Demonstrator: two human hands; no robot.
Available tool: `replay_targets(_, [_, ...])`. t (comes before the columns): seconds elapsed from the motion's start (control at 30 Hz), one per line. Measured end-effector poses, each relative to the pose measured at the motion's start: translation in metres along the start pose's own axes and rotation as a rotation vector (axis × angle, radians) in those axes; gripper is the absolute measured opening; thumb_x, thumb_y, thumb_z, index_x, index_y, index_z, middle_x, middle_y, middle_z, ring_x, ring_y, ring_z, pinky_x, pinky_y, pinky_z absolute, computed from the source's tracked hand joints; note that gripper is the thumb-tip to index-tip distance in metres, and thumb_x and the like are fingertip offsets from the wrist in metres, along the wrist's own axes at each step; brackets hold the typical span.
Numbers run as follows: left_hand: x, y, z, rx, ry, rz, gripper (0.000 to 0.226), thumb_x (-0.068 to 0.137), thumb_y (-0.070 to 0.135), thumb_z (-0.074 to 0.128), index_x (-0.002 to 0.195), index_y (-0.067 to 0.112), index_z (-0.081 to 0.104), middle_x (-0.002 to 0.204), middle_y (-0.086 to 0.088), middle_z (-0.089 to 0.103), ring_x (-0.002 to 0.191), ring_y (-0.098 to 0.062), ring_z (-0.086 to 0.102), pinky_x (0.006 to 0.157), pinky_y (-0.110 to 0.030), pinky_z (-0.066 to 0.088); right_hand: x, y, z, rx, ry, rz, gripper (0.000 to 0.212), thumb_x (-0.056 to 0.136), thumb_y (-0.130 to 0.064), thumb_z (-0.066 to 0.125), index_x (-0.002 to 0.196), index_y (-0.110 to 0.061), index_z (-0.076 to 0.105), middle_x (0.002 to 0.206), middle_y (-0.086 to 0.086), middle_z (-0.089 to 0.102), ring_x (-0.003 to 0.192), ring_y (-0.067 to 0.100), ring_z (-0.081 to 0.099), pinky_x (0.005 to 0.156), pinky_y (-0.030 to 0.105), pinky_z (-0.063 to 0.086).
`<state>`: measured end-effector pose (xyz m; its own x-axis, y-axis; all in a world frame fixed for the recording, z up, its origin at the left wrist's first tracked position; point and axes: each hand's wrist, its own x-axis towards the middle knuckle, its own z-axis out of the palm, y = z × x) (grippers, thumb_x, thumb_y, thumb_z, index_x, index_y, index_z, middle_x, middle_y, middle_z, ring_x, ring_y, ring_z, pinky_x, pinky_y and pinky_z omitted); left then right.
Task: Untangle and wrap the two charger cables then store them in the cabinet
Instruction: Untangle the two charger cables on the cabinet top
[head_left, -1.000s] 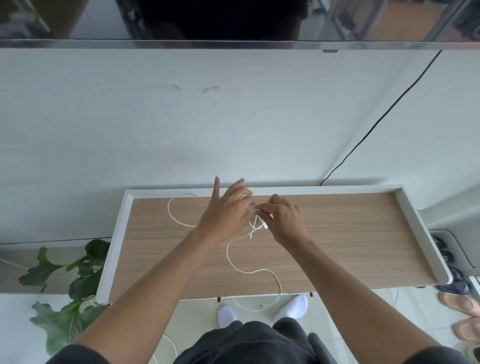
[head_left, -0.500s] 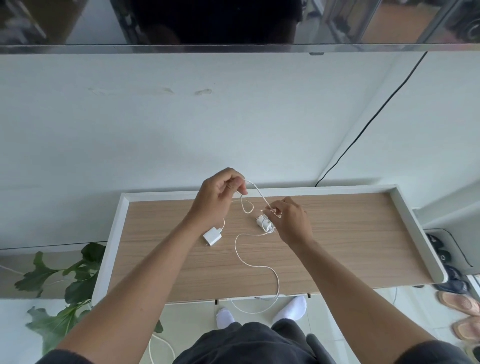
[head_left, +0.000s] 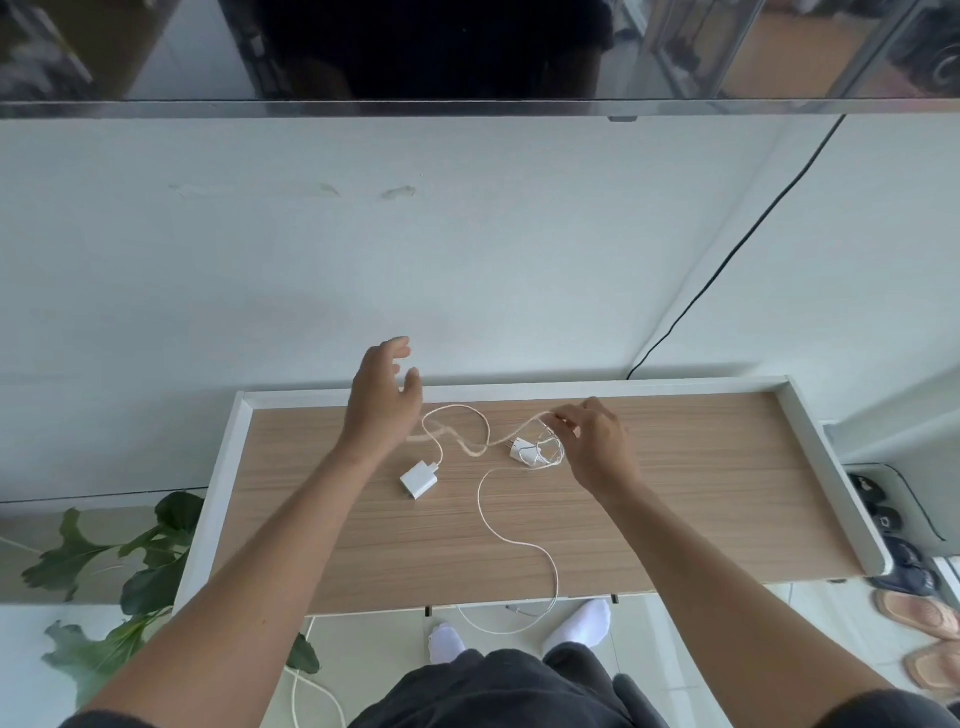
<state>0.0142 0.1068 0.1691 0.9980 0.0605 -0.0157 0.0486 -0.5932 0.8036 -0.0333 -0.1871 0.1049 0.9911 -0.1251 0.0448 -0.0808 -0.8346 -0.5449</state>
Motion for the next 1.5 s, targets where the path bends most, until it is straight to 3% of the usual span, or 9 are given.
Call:
replay_targets(0.13, [-0.012,0.012,0.025,0.076,-0.07,0.372,0.031,0.111,0.02,0.059,0.141,0.012,0.063,0.141,-0.004,0.068,0.135,-0.02,0.061,0.117,-0.035,0.045,0.003,-0.009,0.0,0.009,0.016,-0.11,0.029,0.099,-0.06,0.066,0.103,-0.036,0.082,0.086,-0.011,0.063,0.077,0.02,0.069,0.075,0.044,0.06])
replay_targets(0.27, [-0.027,0.03,0.052,0.166,-0.514,0.224,0.043,0.109,0.062,0.052,0.121,0.024,0.069,0.109,0.01,0.081,0.099,-0.011,0.076,0.089,-0.036,0.058,0.008,-0.017,0.001,0.092,0.031,-0.148,0.041,0.094,-0.065,0.056,0.105,-0.037,0.083,0.08,-0.016,0.057,0.073,0.016,0.066,0.074,0.043,0.058])
replay_targets(0.37, [-0.028,0.031,0.062,0.072,-0.491,0.233,0.029,0.112,0.04,0.058,0.097,0.018,0.069,0.067,0.01,0.062,0.06,-0.009,0.052,0.066,-0.037,0.046,0.011,-0.016,0.0,0.096,0.033,-0.147,0.04,0.093,-0.064,0.055,0.104,-0.036,0.083,0.081,-0.015,0.06,0.073,0.017,0.067,0.075,0.044,0.059])
replay_targets(0.6, [-0.019,0.052,0.047,-0.3,-0.566,0.091,0.034,0.116,0.035,0.05,0.097,0.01,0.061,0.072,-0.024,0.065,0.063,-0.022,0.057,0.067,-0.03,0.047,0.021,-0.021,-0.002,0.132,0.062,-0.141,0.032,0.097,-0.058,0.064,0.098,-0.03,0.079,0.079,-0.013,0.066,0.07,0.016,0.064,0.071,0.041,0.056])
replay_targets(0.83, [0.0,0.048,0.027,-0.468,-0.494,-0.028,0.039,0.12,0.033,0.042,0.101,-0.002,0.045,0.066,0.008,0.045,0.049,-0.018,0.03,0.052,-0.035,0.033,0.03,-0.019,-0.018,0.274,-0.054,0.091,0.024,0.104,-0.044,0.069,0.098,-0.027,0.084,0.08,-0.011,0.079,0.066,-0.001,0.066,0.069,0.028,0.047])
replay_targets(1.0, [0.007,0.035,0.028,-0.587,-0.4,-0.058,0.032,0.117,0.03,0.051,0.102,0.004,0.063,0.08,-0.004,0.064,0.085,-0.033,0.078,0.088,-0.047,0.064,0.021,-0.026,-0.019,0.424,-0.464,0.019,0.029,0.103,-0.032,0.071,0.131,-0.039,0.071,0.096,-0.008,0.081,0.064,0.004,0.067,0.067,0.025,0.053])
replay_targets(1.13, [0.008,0.036,0.032,-0.719,-0.377,-0.166,0.028,0.113,0.031,0.06,0.108,0.007,0.073,0.096,-0.008,0.077,0.091,-0.031,0.079,0.079,-0.037,0.064,0.002,-0.044,0.009,0.493,-0.768,-0.068,0.021,0.096,-0.055,0.078,0.115,-0.053,0.068,0.123,-0.002,0.079,0.066,0.009,0.07,0.07,0.023,0.055])
replay_targets(1.3, [0.014,0.018,0.021,-0.863,-0.202,-0.297,0.026,0.112,0.031,0.062,0.111,0.008,0.075,0.103,-0.007,0.081,0.075,-0.022,0.075,0.072,-0.032,0.064,-0.009,-0.044,0.045,0.373,-0.773,0.059,0.029,0.106,-0.049,0.064,0.105,-0.024,0.079,0.095,-0.005,0.084,0.059,0.015,0.07,0.063,0.023,0.051])
replay_targets(1.5, [0.017,-0.072,0.008,-0.852,0.178,-0.68,0.022,0.114,0.029,0.058,0.112,0.012,0.073,0.113,-0.006,0.081,0.069,-0.016,0.074,0.071,-0.03,0.065,-0.01,0.005,0.07,0.201,-0.695,0.163,0.027,0.105,-0.052,0.063,0.12,-0.034,0.078,0.097,-0.012,0.078,0.076,0.004,0.069,0.079,0.027,0.05])
